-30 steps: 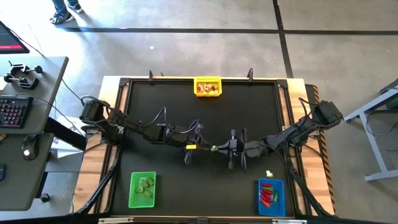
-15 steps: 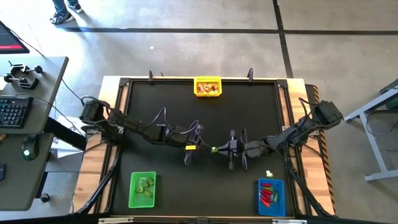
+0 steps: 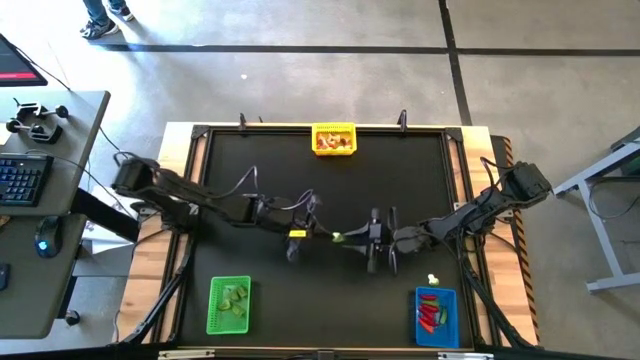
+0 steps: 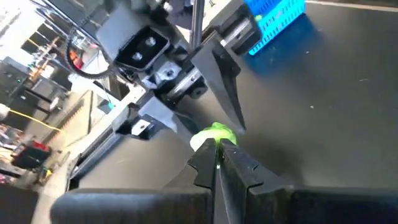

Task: Sort produce into baskets
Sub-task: Put the green pepper into the green bin

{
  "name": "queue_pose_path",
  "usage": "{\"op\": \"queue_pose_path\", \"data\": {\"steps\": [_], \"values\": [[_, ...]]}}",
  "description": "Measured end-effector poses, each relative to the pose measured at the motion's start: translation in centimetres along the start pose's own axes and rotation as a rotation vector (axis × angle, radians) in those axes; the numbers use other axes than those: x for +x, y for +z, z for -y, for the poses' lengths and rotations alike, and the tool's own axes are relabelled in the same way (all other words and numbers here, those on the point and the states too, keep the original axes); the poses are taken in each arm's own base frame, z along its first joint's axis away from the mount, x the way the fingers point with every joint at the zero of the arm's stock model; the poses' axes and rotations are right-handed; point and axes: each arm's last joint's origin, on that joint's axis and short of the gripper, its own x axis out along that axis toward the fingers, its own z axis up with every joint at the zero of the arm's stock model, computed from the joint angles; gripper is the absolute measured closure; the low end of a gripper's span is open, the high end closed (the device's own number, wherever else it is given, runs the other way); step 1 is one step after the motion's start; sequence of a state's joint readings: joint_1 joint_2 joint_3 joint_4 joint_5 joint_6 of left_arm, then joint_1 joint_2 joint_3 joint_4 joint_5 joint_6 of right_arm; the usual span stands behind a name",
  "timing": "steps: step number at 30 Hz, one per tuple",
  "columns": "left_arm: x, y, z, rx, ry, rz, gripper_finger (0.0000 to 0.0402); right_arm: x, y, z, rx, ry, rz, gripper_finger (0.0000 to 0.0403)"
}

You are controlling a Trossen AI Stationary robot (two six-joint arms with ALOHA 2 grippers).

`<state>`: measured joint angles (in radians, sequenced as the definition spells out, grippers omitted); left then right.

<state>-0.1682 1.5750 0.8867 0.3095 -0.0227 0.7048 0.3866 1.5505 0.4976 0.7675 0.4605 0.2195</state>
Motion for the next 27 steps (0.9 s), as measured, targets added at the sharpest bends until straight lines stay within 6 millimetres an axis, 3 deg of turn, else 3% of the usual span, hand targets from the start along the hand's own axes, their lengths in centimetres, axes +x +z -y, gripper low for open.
{"op": "queue_pose_path", "data": {"steps": [5,10,18,22,27], "values": [[-3.3,1.4,-0.1,-0.037,-0.068,-0.040,0.0401,0.0,0.0,0.0,-0.001,-0.014,0.002,0.0192],[-7.2,2.5,1.4,-0.138,-0.225,-0.134,0.0401,0.0,-0.2,0.1,-0.009,-0.019,-0.017,0.0172],[-12.7,3.2,5.0,-0.561,-0.530,-0.375,0.0401,0.0,-0.4,0.3,-0.015,-0.063,-0.028,0.0172],[-14.1,3.0,7.0,-0.719,-0.611,-0.542,0.0401,0.0,-0.4,0.3,-0.025,-0.073,-0.029,0.0171],[-13.8,1.9,9.8,-0.828,-0.727,-0.602,0.0401,0.0,-0.5,0.3,-0.029,-0.076,-0.032,0.0171]]}}
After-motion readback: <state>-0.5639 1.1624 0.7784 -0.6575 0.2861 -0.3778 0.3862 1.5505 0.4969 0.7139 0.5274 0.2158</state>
